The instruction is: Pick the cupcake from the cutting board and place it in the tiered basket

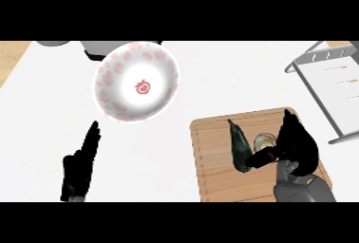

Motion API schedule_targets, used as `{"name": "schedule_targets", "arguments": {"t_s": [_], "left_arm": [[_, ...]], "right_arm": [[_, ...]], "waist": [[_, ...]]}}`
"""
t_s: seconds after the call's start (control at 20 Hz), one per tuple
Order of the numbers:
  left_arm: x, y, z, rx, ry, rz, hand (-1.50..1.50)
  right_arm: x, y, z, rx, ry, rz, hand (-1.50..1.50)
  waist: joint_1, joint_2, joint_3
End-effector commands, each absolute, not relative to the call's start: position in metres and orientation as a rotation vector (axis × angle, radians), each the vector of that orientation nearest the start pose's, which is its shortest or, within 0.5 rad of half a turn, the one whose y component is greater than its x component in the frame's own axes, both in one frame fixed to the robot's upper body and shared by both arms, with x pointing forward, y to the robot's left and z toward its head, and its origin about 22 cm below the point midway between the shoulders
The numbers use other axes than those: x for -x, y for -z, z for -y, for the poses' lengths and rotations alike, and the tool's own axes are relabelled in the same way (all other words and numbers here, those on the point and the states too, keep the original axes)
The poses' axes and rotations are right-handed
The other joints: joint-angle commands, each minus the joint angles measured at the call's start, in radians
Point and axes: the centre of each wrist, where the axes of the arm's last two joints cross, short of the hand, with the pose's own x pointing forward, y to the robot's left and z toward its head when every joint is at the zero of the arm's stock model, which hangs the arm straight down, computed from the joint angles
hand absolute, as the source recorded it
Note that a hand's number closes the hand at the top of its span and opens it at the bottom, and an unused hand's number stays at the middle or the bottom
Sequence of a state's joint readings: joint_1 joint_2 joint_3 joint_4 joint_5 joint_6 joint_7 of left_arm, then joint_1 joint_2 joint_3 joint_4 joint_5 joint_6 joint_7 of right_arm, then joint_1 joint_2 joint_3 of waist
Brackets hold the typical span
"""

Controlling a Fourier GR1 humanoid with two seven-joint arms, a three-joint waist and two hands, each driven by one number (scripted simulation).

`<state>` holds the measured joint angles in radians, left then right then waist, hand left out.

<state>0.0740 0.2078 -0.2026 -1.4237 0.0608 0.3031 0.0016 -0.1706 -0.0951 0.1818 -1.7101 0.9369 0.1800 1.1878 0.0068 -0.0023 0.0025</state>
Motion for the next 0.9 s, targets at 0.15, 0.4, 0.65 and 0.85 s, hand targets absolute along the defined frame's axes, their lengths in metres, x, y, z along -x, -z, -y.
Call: {"name": "schedule_targets", "arguments": {"t_s": [0.15,0.4,0.65,0.85], "left_arm": [[-0.223,0.043,-0.248,-0.246,0.027,1.306,0.0],[-0.208,0.054,-0.258,-0.25,0.005,1.273,0.0],[-0.204,0.061,-0.252,-0.246,0.018,1.293,0.0],[-0.22,0.053,-0.255,-0.243,0.031,1.308,0.0]], "right_arm": [[-0.274,-0.078,0.171,0.996,-0.447,0.403,-1.5],[-0.279,-0.05,0.184,0.969,-0.464,0.358,-1.5],[-0.286,-0.059,0.195,0.925,-0.451,0.338,-1.5],[-0.29,-0.049,0.197,0.913,-0.437,0.31,-1.5]], "waist": [[-0.008,0.001,-0.004],[-0.003,0.003,-0.003],[-0.005,0.002,-0.003],[-0.005,0.004,-0.003]]}}
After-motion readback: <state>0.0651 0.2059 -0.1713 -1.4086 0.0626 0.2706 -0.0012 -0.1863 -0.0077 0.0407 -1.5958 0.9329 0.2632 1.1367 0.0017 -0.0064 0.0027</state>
